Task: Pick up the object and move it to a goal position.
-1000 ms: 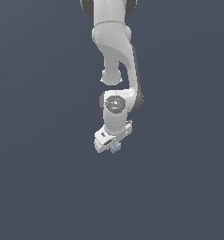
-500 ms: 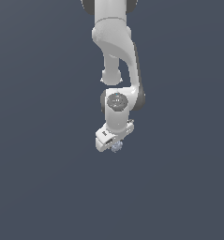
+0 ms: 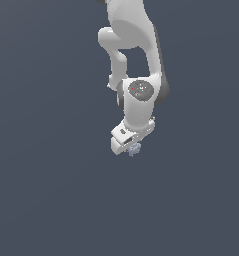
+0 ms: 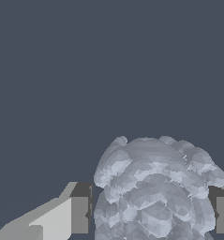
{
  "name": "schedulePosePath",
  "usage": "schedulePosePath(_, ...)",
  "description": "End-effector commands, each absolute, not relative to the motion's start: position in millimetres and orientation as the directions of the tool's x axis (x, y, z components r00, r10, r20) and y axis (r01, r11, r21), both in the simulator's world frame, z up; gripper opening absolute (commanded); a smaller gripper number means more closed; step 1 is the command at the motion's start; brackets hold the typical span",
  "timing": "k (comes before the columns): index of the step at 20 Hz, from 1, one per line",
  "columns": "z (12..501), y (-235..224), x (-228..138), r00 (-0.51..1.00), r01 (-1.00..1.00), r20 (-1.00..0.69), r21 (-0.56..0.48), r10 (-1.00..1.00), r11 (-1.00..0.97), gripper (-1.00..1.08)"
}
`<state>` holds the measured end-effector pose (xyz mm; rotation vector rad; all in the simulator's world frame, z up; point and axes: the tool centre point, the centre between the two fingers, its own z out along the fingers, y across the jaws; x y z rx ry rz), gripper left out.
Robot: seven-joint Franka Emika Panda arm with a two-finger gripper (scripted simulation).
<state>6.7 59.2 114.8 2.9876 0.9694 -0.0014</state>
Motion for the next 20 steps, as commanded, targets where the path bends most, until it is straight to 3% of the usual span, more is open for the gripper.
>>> schedulePosePath(1,139.8,74.6,5.9,0.809,0.588,0.0,0.001,0.588,-0.809,-1.0)
schedulePosePath(11,220.8,123.9,6.0,0.809,0.588,0.0,0.0,0.588,-0.809,-1.0)
schedulePosePath(20,243.3,137.6,7.5,0.809,0.588,0.0,0.0,0.588,-0.809,-1.0)
